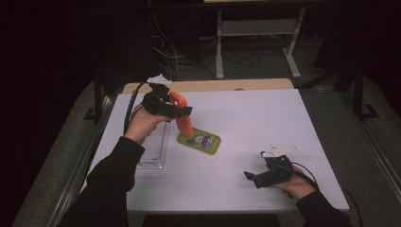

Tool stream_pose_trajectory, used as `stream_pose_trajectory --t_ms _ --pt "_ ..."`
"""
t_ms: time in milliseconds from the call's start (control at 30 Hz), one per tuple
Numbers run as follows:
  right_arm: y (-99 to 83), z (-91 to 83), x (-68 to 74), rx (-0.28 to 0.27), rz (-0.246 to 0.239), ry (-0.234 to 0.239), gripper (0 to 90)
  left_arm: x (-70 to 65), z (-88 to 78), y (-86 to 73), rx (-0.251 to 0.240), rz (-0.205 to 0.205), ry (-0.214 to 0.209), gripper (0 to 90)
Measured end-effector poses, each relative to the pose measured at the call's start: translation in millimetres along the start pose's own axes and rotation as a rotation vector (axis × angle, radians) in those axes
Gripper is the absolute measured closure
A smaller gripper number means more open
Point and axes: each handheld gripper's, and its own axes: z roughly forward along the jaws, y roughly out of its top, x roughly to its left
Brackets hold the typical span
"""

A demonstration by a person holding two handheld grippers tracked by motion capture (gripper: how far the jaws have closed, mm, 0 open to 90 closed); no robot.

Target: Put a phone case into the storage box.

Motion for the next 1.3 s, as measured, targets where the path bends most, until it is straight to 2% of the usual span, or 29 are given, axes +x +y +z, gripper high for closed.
stream_pose_trajectory --t_ms 33,67,267,333,400,500,600,800,1067,1167,1300 --pt "-0.9 -0.9 0.6 0.007 0.018 0.002 1.2 2.8 -1.8 1.0 0.012 0.01 0.013 13.9" --pt "-1.2 -0.5 0.0 0.0 0.014 0.0 1.2 6.0 -3.2 2.3 0.018 0.014 0.031 14.0" --pt "-1.3 -1.8 -1.0 -0.004 -0.001 -0.001 1.2 28.0 -10.1 8.6 0.06 -0.01 0.122 14.0" --pt "-0.3 -2.1 0.0 -0.008 0.012 0.005 1.3 33.9 -12.0 10.0 0.059 -0.029 0.14 14.0" --pt "-0.2 -2.6 -0.4 -0.01 0.002 0.007 1.2 40.5 -14.4 11.6 0.069 -0.043 0.169 14.0" --pt "0.0 -2.8 0.3 -0.009 0.0 0.006 1.3 51.3 -17.5 15.2 0.09 -0.045 0.232 14.0" --pt "0.2 -2.8 0.7 -0.009 0.002 0.009 1.2 61.4 -18.0 17.9 0.094 -0.079 0.268 14.0" --pt "1.8 -2.7 0.2 -0.019 0.007 0.012 1.3 78.6 -7.0 19.3 0.118 -0.143 0.347 14.1" --pt "5.6 -2.1 2.2 -0.027 -0.001 0.016 1.3 97.9 7.0 16.4 0.126 -0.224 0.444 14.0" --pt "5.8 -1.6 1.3 -0.033 -0.005 0.021 1.3 101.9 12.7 15.8 0.139 -0.227 0.476 14.0" --pt "5.4 -2.2 1.1 -0.038 -0.006 0.025 1.3 107.0 21.9 14.1 0.15 -0.262 0.513 14.0"
